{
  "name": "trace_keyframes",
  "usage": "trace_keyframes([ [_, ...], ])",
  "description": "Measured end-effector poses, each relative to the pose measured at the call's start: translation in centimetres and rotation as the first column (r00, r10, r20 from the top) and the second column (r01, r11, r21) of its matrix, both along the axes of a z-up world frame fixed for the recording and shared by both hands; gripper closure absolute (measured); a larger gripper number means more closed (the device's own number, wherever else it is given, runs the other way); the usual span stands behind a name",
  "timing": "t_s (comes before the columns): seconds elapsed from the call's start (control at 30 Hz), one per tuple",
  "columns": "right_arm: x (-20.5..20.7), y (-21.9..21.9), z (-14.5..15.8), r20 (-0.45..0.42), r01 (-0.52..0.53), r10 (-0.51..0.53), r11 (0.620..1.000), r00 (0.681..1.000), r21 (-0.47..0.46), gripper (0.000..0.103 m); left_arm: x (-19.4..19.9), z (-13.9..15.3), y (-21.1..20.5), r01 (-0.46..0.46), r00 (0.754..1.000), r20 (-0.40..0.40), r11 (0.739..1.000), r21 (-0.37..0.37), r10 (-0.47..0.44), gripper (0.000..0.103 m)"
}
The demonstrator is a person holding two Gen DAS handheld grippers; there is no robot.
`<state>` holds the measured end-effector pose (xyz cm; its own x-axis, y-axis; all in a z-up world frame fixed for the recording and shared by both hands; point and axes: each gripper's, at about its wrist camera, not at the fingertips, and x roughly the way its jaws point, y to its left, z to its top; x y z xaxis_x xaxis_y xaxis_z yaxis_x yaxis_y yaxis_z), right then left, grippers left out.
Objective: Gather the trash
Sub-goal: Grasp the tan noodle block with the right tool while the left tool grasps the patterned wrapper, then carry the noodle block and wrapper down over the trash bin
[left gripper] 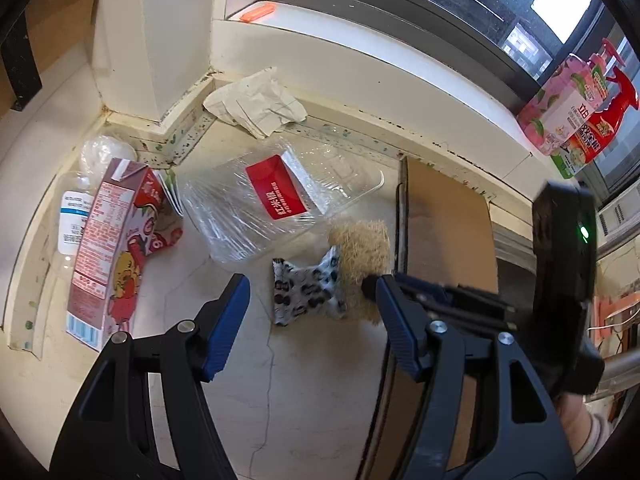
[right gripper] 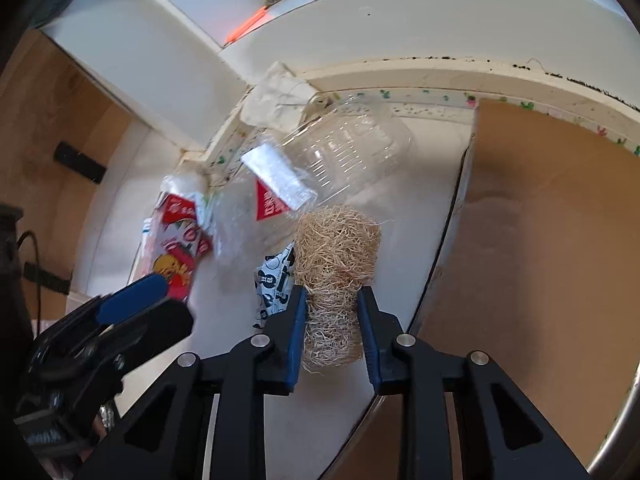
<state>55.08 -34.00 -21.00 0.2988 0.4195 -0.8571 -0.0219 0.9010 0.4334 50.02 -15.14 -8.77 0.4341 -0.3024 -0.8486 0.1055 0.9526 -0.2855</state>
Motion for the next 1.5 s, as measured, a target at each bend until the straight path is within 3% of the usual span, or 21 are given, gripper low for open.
trace_keyframes([
  [0.33, -3.2, -3.9, 2.8, 0.037, 0.115, -0.117, 0.992, 0.992, 0.054, 0.080, 1.4, -1.2, -1.1, -0.010, 0.999, -0.053, 0.999, -0.042, 0.008, 0.042],
  [0.73, -5.7, -7.0, 4.0, 0.063, 0.205, -0.209, 0.977, 0.976, 0.065, 0.080, 3.0, -4.9, -3.9, 0.048, 0.988, -0.146, 0.999, 0.026, -0.043, 0.041],
  [1.1, -6.3, -7.2, 2.9, 0.047, 0.215, -0.218, 0.974, 0.975, 0.065, 0.080, 3.8, -7.6, -5.8, 0.078, 0.987, -0.152, 0.988, 0.131, -0.058, 0.040],
  [1.23, -6.5, -7.1, 2.7, 0.044, 0.212, -0.215, 0.975, 0.976, 0.063, 0.080, 3.6, -7.5, -5.9, 0.081, 0.988, -0.137, 0.989, 0.125, -0.064, 0.070],
  [1.5, -7.5, -6.3, 3.1, 0.048, 0.205, -0.208, 0.977, 0.977, 0.060, 0.080, 1.8, -6.8, -4.6, 0.043, 0.991, -0.127, 0.995, 0.095, -0.031, 0.074],
])
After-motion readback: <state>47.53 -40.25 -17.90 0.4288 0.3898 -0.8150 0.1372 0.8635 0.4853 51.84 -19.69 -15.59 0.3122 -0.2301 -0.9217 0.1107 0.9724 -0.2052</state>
